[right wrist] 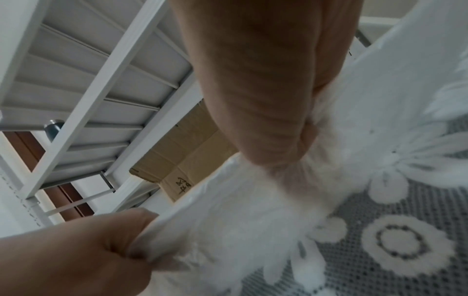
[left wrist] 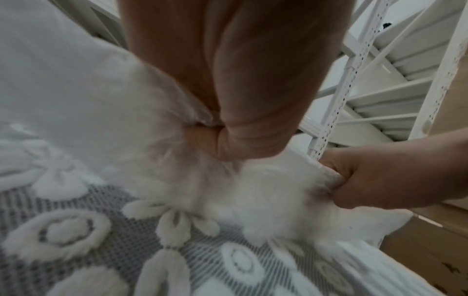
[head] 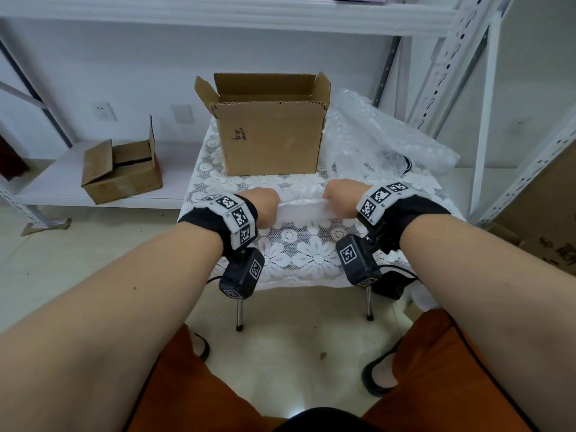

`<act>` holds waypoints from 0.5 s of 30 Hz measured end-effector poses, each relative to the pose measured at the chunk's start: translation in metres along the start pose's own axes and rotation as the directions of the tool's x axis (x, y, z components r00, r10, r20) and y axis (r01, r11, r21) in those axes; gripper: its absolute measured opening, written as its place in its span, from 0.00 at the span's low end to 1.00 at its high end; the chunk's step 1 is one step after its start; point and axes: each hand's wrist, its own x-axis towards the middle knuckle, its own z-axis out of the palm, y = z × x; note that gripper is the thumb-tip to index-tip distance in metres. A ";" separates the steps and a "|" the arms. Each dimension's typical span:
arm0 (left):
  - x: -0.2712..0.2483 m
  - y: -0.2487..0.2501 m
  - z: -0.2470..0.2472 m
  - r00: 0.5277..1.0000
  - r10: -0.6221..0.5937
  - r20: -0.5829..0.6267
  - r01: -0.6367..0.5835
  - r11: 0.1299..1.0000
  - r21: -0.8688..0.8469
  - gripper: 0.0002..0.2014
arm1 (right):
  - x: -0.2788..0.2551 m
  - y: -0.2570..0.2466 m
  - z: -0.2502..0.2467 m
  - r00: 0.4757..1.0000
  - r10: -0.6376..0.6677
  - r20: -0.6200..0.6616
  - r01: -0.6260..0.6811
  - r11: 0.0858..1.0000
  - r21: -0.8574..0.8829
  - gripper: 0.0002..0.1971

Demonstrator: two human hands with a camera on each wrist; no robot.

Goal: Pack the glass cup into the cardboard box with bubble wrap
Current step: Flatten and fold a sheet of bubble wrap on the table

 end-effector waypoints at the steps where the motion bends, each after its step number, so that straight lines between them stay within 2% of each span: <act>1: 0.001 0.000 -0.004 1.000 -0.011 -0.007 0.011 1.000 0.010 0.11 | 0.000 0.000 -0.004 1.000 0.014 -0.003 -0.014 1.000 0.002 0.08; 8: 0.010 -0.015 -0.010 0.988 -0.148 -0.047 0.148 0.989 0.004 0.07 | 0.000 0.006 -0.002 0.990 0.137 0.036 -0.139 0.989 0.046 0.15; 12: 0.011 -0.029 -0.006 0.966 -0.236 -0.103 0.239 0.971 0.013 0.15 | -0.001 0.015 0.003 0.976 0.215 0.024 -0.217 0.970 0.111 0.10; 15: 0.009 -0.034 -0.002 0.931 -0.293 -0.219 0.306 0.952 0.028 0.24 | -0.001 0.019 0.002 0.970 0.245 -0.006 -0.242 0.961 0.132 0.11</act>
